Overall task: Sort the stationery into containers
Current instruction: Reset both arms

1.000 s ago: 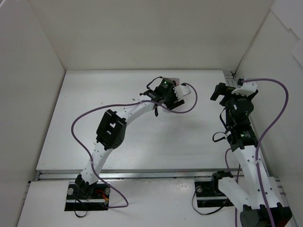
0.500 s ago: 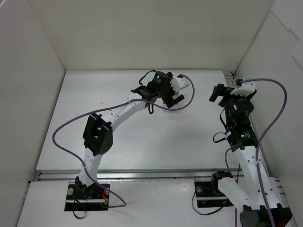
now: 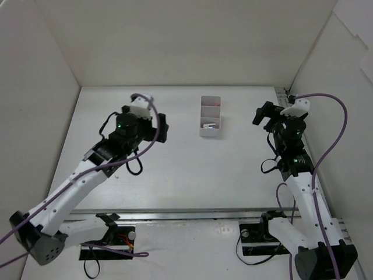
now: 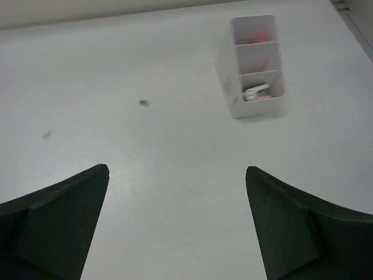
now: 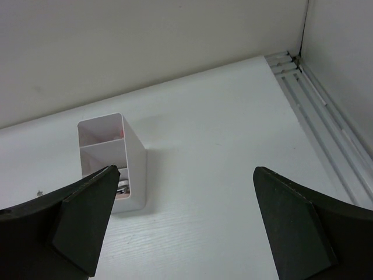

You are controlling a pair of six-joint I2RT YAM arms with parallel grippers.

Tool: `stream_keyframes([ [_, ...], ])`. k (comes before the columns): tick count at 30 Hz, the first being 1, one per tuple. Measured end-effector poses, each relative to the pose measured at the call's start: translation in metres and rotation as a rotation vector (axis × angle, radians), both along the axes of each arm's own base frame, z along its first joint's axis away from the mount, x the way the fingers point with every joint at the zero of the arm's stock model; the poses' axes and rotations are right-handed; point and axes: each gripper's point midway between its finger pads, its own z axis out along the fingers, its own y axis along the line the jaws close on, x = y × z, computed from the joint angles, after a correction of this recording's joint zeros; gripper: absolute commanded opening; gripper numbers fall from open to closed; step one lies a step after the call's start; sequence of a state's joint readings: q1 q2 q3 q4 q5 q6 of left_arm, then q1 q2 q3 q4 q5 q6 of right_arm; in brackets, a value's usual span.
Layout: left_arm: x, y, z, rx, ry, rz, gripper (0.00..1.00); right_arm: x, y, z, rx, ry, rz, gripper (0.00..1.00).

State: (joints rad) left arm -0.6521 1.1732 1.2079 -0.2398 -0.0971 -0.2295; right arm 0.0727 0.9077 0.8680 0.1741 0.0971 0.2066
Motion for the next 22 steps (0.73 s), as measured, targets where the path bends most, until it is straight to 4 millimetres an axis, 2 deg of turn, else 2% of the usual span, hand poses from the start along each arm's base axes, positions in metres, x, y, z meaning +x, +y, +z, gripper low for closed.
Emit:
stream_keyframes([
  [5,-0.034,0.1,-0.039,-0.081,0.091,0.367,1.0,0.0,0.001,-0.034,0.084,0.118,-0.033,0.98],
  [7,-0.046,0.13,-0.057,-0.115,0.131,0.491,1.0,-0.002,0.0,-0.049,0.114,0.159,-0.055,0.98],
  [9,-0.056,0.151,-0.073,-0.138,0.164,0.588,1.0,-0.007,-0.001,-0.067,0.139,0.195,-0.076,0.98],
  [13,-0.069,0.168,-0.093,-0.158,0.196,0.663,1.0,-0.025,-0.006,-0.111,0.155,0.292,-0.121,0.98],
  [15,-0.073,0.17,-0.094,-0.166,0.196,0.671,1.0,-0.034,-0.008,-0.126,0.154,0.327,-0.14,0.98],
  [22,-0.074,0.175,-0.092,-0.175,0.185,0.701,1.0,-0.039,-0.012,-0.125,0.151,0.323,-0.163,0.98],
])
